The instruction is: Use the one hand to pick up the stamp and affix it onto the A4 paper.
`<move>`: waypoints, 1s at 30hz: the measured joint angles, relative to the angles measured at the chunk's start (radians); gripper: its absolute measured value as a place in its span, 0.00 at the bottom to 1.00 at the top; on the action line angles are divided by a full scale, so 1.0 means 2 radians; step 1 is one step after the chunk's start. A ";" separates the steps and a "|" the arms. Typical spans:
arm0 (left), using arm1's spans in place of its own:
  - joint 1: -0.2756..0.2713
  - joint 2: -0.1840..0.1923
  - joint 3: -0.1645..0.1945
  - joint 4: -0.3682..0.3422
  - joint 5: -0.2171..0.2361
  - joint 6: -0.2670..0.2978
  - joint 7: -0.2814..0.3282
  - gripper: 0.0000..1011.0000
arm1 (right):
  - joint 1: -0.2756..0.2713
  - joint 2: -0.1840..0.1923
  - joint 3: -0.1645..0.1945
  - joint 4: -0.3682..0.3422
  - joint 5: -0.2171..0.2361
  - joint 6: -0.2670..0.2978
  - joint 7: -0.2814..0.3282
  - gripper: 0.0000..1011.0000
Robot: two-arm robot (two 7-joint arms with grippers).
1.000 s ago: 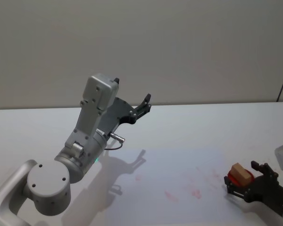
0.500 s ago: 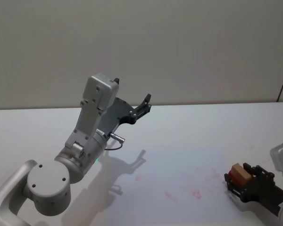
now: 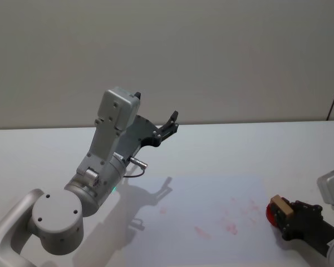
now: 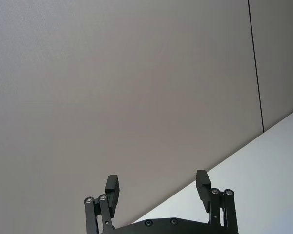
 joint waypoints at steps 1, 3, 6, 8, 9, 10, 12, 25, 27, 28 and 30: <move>0.000 0.000 0.000 0.000 0.000 0.000 0.000 0.99 | 0.000 0.000 0.000 0.000 0.000 0.000 0.000 0.22; 0.000 0.000 0.000 0.000 0.000 0.000 0.000 0.99 | -0.001 0.000 0.000 0.000 0.000 -0.001 -0.001 0.22; 0.000 0.000 0.000 0.000 0.000 0.000 0.000 0.99 | -0.002 0.000 0.000 0.000 0.000 -0.002 -0.002 0.22; 0.000 0.000 0.000 0.000 0.000 0.000 0.000 0.99 | -0.003 0.000 0.000 0.000 0.000 -0.002 -0.003 0.22; 0.000 0.000 0.000 0.000 0.000 0.000 0.000 0.99 | -0.003 0.000 0.000 0.000 0.000 -0.002 -0.003 0.22; 0.000 0.000 0.000 0.000 0.000 0.000 0.000 0.99 | -0.003 0.000 0.000 0.000 0.000 -0.002 -0.003 0.22; 0.000 0.000 0.000 0.000 0.000 0.000 0.000 0.99 | -0.003 0.000 0.000 0.000 0.000 -0.003 -0.004 0.22; 0.000 0.000 0.000 0.000 0.000 0.000 0.000 0.99 | -0.005 0.000 0.001 0.002 -0.003 -0.006 -0.010 0.22; 0.000 0.000 0.000 0.000 0.000 0.000 0.000 0.99 | -0.005 0.000 0.001 0.003 -0.005 -0.007 -0.011 0.22; 0.000 0.000 0.000 0.000 0.000 0.000 0.000 0.99 | -0.005 -0.001 0.001 0.004 -0.005 -0.007 -0.012 0.22; 0.000 0.000 0.000 0.000 0.000 0.000 0.000 0.99 | -0.005 -0.001 0.001 0.006 -0.007 -0.009 -0.012 0.22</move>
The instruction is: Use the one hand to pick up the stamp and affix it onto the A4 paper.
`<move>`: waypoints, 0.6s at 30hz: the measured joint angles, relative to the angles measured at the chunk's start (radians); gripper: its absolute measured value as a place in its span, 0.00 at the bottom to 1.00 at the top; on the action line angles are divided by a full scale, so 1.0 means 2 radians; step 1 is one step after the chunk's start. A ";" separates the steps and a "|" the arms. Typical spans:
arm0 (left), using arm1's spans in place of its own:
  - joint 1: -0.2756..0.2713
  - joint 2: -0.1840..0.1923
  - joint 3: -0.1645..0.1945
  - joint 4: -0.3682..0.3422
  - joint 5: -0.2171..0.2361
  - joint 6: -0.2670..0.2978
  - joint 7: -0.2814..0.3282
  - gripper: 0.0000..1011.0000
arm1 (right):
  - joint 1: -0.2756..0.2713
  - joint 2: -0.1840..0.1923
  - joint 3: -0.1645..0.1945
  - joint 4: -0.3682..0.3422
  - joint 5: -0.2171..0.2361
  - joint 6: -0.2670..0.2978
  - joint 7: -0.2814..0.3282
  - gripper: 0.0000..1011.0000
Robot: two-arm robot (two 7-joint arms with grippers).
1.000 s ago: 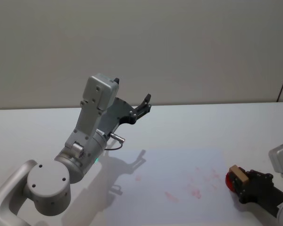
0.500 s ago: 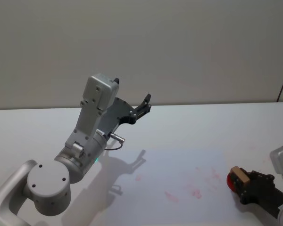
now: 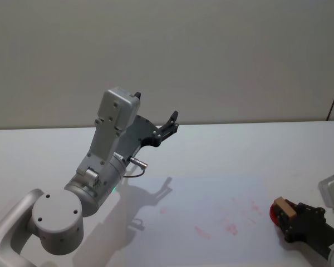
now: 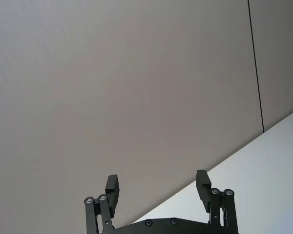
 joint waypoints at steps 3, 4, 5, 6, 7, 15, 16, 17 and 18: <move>0.000 0.000 0.000 0.000 0.000 0.000 0.000 0.99 | 0.000 -0.001 0.000 0.002 -0.002 -0.002 -0.001 0.22; 0.000 0.000 0.000 0.000 0.000 0.000 0.000 0.99 | 0.000 -0.001 0.000 0.003 -0.003 -0.002 -0.001 0.22; 0.000 0.000 0.000 0.000 0.000 0.000 0.000 0.99 | 0.000 -0.001 0.000 0.004 -0.003 -0.002 -0.002 0.22; 0.000 0.000 0.000 0.000 0.000 0.000 0.000 0.99 | 0.000 -0.001 -0.001 0.005 -0.004 -0.003 -0.002 0.22; 0.000 0.000 0.000 0.000 0.000 0.000 0.000 0.99 | 0.000 -0.001 -0.001 0.005 -0.005 -0.003 -0.002 0.22; 0.000 0.000 0.000 0.000 0.000 0.000 0.000 0.99 | 0.001 -0.002 -0.001 0.010 -0.009 -0.004 -0.004 0.22; 0.000 0.000 0.000 0.000 0.000 0.000 0.000 0.99 | 0.001 -0.002 -0.001 0.010 -0.009 -0.004 -0.004 0.22; 0.000 0.000 0.000 0.000 0.000 0.000 0.000 0.99 | 0.001 -0.003 -0.001 0.011 -0.010 -0.004 -0.004 0.22; 0.000 0.000 0.000 0.000 0.000 0.000 0.000 0.99 | 0.001 -0.003 -0.001 0.011 -0.010 -0.004 -0.004 0.22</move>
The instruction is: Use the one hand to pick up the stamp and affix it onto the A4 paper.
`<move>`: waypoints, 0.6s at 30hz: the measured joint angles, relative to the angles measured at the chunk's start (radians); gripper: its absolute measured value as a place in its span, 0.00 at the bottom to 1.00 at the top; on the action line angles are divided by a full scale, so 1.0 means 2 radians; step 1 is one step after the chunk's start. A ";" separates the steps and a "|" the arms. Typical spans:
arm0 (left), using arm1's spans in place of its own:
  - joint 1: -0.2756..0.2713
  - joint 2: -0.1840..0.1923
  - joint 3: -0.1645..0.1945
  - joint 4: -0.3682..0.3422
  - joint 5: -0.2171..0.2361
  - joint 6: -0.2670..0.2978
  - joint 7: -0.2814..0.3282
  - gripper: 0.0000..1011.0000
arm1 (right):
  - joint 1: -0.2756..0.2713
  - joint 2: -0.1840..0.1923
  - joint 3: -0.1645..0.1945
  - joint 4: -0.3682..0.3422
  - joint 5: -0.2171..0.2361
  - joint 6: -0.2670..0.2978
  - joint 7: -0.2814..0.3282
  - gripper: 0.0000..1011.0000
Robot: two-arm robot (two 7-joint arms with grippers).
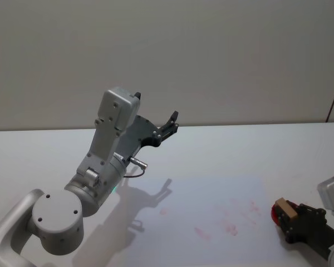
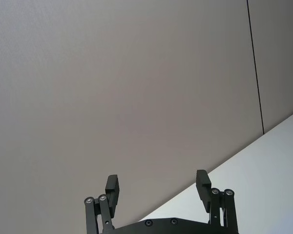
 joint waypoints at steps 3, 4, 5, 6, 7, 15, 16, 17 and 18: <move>0.000 0.000 0.000 0.000 0.000 0.000 0.000 0.99 | 0.000 0.000 0.000 0.001 -0.001 -0.001 0.000 0.22; 0.000 0.000 0.000 0.000 0.000 0.000 0.000 0.99 | 0.000 -0.001 0.000 0.001 -0.001 -0.001 -0.001 0.22; 0.000 0.000 0.000 0.000 0.000 0.000 0.000 0.99 | 0.000 -0.001 0.000 0.001 -0.001 -0.001 -0.001 0.22; 0.000 0.000 0.000 0.000 0.000 0.000 0.000 0.99 | 0.000 -0.001 0.000 0.001 -0.001 -0.001 -0.001 0.22; 0.000 0.000 0.000 0.000 0.000 0.000 0.000 0.99 | 0.000 -0.001 0.000 0.001 0.000 -0.001 -0.001 0.22; 0.000 0.000 0.000 0.000 0.000 0.000 0.000 0.99 | 0.001 -0.002 0.003 -0.009 0.013 -0.001 -0.002 0.22; 0.000 0.000 0.000 0.000 0.000 0.000 0.000 0.99 | 0.001 -0.002 0.003 -0.011 0.015 -0.002 -0.002 0.22; 0.000 0.000 0.000 0.000 0.000 0.000 0.000 0.99 | 0.001 -0.002 0.004 -0.016 0.018 -0.004 -0.002 0.22; 0.000 0.000 0.000 0.000 0.000 0.000 0.000 0.99 | 0.002 -0.002 0.004 -0.018 0.019 -0.006 -0.002 0.22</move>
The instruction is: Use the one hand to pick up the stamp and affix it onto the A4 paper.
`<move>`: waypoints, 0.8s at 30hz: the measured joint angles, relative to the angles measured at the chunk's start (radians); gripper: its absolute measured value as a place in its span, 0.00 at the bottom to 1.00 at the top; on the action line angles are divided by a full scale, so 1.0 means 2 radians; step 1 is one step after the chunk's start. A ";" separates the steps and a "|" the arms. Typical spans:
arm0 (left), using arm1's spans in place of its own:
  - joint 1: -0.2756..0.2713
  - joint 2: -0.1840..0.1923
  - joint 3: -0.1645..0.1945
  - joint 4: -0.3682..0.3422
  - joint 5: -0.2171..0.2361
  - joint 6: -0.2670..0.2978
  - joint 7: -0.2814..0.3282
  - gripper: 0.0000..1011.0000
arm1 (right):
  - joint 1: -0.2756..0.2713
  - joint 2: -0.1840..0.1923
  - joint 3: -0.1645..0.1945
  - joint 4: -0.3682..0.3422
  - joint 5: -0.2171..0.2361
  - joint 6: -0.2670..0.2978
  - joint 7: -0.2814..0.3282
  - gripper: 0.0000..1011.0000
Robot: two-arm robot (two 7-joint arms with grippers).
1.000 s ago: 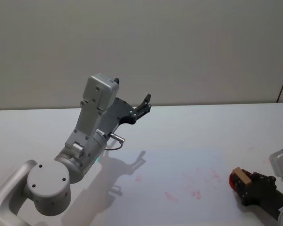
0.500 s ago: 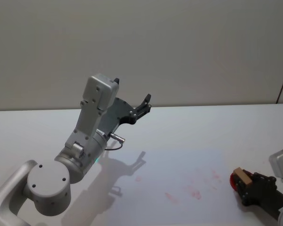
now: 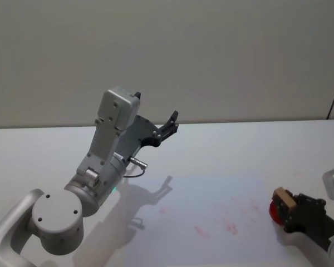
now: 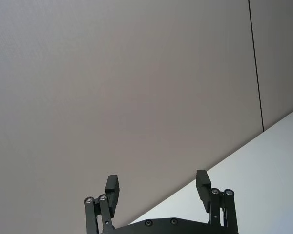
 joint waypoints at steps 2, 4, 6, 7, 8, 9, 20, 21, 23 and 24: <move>0.000 0.000 0.000 0.000 0.000 0.000 0.000 0.99 | 0.001 0.000 0.001 -0.009 0.004 -0.005 0.000 0.22; 0.000 0.000 0.000 0.000 0.000 0.000 0.000 0.99 | 0.001 0.000 0.002 -0.014 0.007 -0.009 0.001 0.22; 0.000 0.000 0.000 0.000 0.000 0.000 0.000 0.99 | 0.002 -0.001 0.002 -0.020 0.008 -0.012 0.003 0.22; 0.000 0.000 0.000 0.000 0.000 0.000 0.000 0.99 | 0.002 -0.001 0.002 -0.023 0.009 -0.013 0.004 0.22; 0.000 0.000 0.000 0.000 0.000 0.000 0.000 0.99 | 0.002 -0.002 0.002 -0.029 0.011 -0.016 0.006 0.22; 0.000 0.000 0.000 0.000 0.000 0.000 0.000 0.99 | 0.002 -0.002 0.002 -0.035 0.013 -0.018 0.007 0.22; 0.000 0.000 0.000 0.000 0.000 0.000 0.000 0.99 | 0.003 -0.014 -0.009 -0.063 0.012 -0.022 0.022 0.22; 0.000 0.000 0.000 0.000 0.000 0.000 0.000 0.99 | 0.003 -0.017 -0.013 -0.065 0.009 -0.022 0.024 0.22; 0.000 0.000 0.000 0.000 0.000 0.000 0.000 0.99 | 0.002 -0.021 -0.017 -0.066 0.005 -0.022 0.027 0.22; 0.000 0.000 0.000 0.000 0.000 0.000 0.000 0.99 | 0.002 -0.021 -0.017 -0.066 0.005 -0.022 0.027 0.22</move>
